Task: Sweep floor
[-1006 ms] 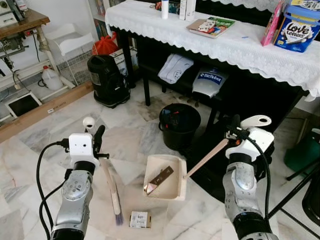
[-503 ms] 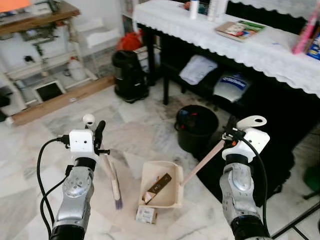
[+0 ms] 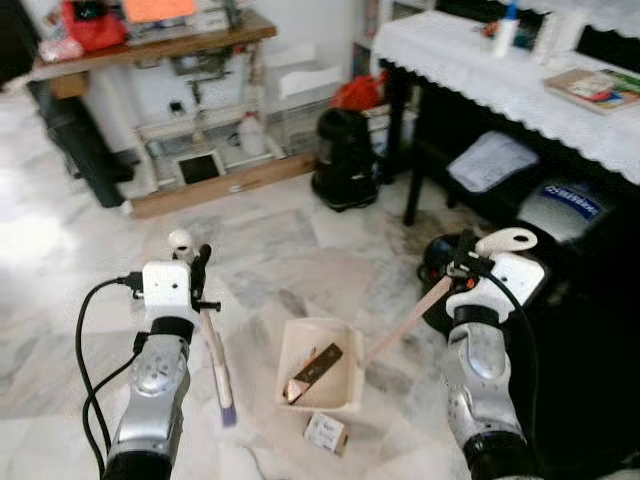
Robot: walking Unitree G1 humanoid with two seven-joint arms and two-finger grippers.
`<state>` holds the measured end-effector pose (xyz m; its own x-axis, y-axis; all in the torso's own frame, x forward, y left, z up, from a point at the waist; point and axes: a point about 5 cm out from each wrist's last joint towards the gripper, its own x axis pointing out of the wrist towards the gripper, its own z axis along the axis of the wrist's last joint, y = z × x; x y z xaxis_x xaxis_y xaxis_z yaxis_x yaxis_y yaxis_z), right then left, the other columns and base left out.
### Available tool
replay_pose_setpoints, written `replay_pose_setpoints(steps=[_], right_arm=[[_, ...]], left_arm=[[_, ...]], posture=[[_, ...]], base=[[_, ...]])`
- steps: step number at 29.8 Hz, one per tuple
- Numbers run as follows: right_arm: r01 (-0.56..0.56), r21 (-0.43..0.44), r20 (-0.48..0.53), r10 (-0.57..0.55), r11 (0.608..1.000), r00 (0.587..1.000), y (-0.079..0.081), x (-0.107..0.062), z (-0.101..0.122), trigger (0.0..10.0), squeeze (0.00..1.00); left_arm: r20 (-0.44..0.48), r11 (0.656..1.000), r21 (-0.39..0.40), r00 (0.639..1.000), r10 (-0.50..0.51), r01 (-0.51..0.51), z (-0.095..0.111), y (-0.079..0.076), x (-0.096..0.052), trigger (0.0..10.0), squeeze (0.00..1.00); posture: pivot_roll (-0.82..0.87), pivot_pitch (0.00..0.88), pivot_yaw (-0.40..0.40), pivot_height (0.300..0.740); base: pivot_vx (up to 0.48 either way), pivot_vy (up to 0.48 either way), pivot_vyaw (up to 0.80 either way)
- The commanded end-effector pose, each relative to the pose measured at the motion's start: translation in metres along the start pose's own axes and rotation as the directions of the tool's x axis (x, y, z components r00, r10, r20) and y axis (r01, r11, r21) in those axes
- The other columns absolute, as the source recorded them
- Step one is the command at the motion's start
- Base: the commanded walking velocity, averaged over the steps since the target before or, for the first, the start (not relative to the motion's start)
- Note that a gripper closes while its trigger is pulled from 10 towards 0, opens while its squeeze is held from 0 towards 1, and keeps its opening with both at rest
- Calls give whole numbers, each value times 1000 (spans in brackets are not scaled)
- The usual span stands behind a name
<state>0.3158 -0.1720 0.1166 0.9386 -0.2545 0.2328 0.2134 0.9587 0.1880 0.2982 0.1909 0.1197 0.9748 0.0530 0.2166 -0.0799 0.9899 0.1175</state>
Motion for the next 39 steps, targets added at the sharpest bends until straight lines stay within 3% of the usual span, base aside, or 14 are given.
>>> replay_pose_setpoints(steps=[1,39], right_arm=[[-17,26,38,16,1000,999,9,3,9,10000,0],[-24,27,22,23,999,999,8,5,10,10000,0]], left_arm=[[33,1000,20,999,12,-12,5,3,0,10000,0],[13,998,29,998,56,-57,3,10,-6,10000,0]], posture=[[109,0,20,740],[113,37,16,740]], base=[[0,0,794],[0,0,794]])
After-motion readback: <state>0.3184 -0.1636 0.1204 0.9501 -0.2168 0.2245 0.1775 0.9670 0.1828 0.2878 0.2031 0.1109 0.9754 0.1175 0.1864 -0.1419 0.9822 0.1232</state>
